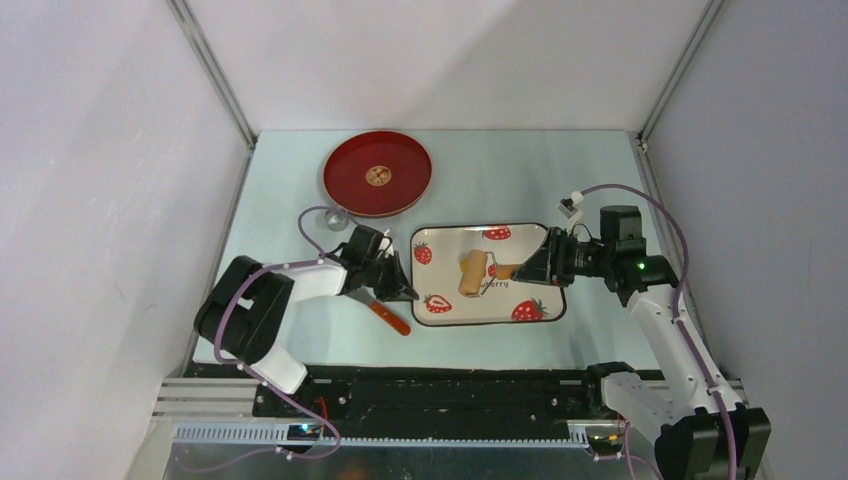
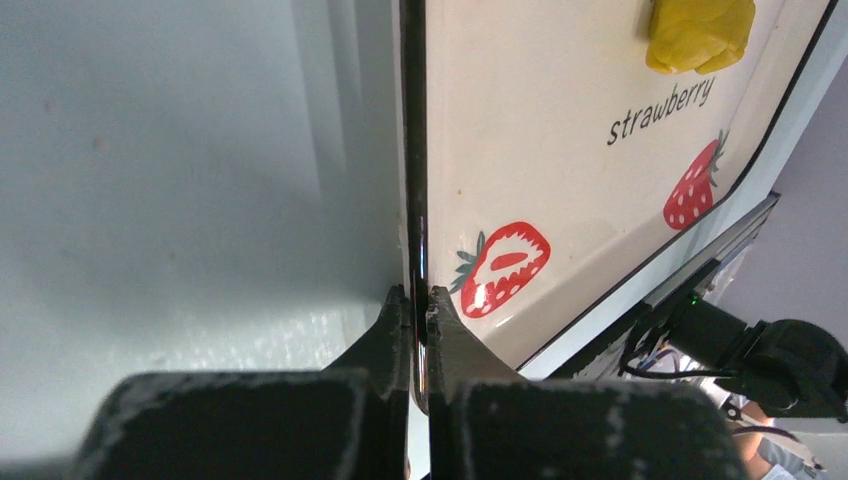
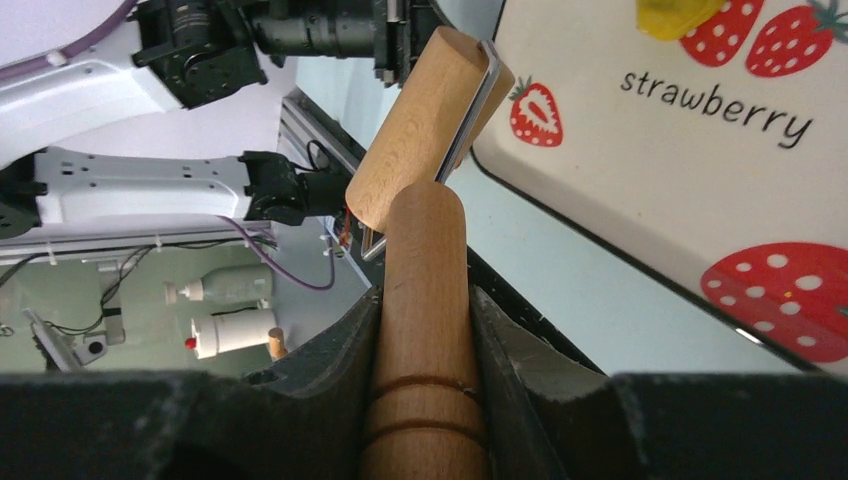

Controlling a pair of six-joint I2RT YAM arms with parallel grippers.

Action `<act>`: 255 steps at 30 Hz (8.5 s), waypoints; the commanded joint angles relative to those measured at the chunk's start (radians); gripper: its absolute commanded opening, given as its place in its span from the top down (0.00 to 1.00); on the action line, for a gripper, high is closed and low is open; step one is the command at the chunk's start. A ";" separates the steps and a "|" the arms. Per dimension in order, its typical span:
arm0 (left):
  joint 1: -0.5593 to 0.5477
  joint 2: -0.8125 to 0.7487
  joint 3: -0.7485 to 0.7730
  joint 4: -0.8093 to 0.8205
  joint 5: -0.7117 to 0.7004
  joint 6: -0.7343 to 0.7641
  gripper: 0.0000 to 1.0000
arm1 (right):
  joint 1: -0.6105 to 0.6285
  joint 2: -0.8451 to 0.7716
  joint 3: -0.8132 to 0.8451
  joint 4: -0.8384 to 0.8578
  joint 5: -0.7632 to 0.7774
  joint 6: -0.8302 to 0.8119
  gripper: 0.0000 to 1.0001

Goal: Roll out the dumpling wrappers from the dough

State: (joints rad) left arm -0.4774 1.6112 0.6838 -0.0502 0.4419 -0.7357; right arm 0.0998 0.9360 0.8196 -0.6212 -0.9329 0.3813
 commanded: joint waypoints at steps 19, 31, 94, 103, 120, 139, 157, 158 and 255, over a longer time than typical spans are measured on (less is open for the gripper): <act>-0.070 -0.419 0.109 -0.178 -0.071 0.117 0.32 | 0.180 0.113 0.106 -0.090 0.184 -0.109 1.00; -0.349 -0.282 0.327 -0.248 -0.164 0.104 0.44 | 0.299 0.201 0.107 -0.037 0.315 0.072 1.00; -0.664 -0.241 0.413 -0.411 -0.813 0.085 1.00 | 0.232 0.219 0.062 0.188 0.138 0.441 0.23; -0.669 -0.228 0.429 -0.440 -0.827 0.096 1.00 | 0.282 0.286 0.060 0.262 0.115 0.483 0.43; -0.676 -0.210 0.439 -0.463 -0.835 0.101 1.00 | 0.324 0.327 0.060 0.269 0.116 0.477 0.62; -0.690 -0.200 0.449 -0.475 -0.838 0.104 0.82 | 0.360 0.360 0.061 0.280 0.131 0.455 1.00; -0.286 -0.513 0.095 -0.076 -0.269 -0.134 0.09 | 0.193 0.203 0.062 -0.006 0.270 0.075 1.00; -0.258 -0.539 0.031 -0.056 -0.244 -0.152 0.09 | 0.169 0.194 0.063 -0.019 0.261 0.052 1.00; -0.076 -0.056 -0.102 0.105 -0.141 -0.048 1.00 | 0.410 0.996 0.952 -0.594 0.790 -0.075 1.00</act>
State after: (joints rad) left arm -0.5476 1.5356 0.5907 0.0612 0.3225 -0.8040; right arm 0.4911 1.8980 1.7737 -1.2568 -0.1806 0.2947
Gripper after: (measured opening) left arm 0.100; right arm 0.366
